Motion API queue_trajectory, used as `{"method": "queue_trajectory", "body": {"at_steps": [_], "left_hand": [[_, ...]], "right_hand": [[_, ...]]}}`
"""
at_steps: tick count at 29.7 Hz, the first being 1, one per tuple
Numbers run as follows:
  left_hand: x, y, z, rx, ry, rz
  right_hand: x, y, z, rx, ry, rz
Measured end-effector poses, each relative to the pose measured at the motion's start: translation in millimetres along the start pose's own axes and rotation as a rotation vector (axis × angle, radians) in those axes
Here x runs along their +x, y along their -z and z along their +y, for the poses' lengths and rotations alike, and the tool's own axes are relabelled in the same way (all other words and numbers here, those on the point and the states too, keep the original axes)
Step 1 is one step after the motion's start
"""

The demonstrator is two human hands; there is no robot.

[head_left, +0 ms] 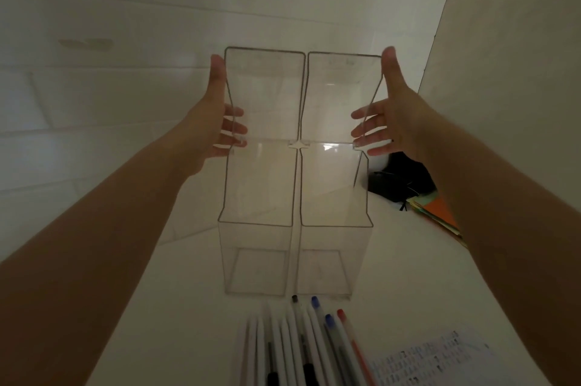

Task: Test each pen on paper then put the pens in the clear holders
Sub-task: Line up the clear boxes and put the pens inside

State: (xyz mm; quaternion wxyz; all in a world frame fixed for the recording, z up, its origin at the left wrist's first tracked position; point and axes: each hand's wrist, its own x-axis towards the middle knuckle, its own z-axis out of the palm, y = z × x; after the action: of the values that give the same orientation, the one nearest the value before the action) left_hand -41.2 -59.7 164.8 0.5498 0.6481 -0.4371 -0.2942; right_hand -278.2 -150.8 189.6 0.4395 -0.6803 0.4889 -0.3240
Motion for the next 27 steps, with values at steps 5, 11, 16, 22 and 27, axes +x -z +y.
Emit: {"method": "queue_trajectory", "body": {"at_steps": [5,11,16,22,27], "left_hand": [[2,-12,-18,-0.004,0.034,-0.075],[1,-25,-47,-0.279,-0.007,-0.039],[-2,-32,-51,-0.351,0.002,0.022],[-23,-20,-53,-0.348,-0.004,0.070],[-80,-4,-91,-0.076,-0.239,0.328]], "right_hand": [[6,-9,8,0.088,-0.091,-0.018],[0,-25,29,0.367,-0.064,-0.102],[-5,-37,36,0.445,-0.026,-0.071],[-23,-38,34,0.433,-0.012,0.174],[-90,-30,55,0.194,0.226,0.263]]}}
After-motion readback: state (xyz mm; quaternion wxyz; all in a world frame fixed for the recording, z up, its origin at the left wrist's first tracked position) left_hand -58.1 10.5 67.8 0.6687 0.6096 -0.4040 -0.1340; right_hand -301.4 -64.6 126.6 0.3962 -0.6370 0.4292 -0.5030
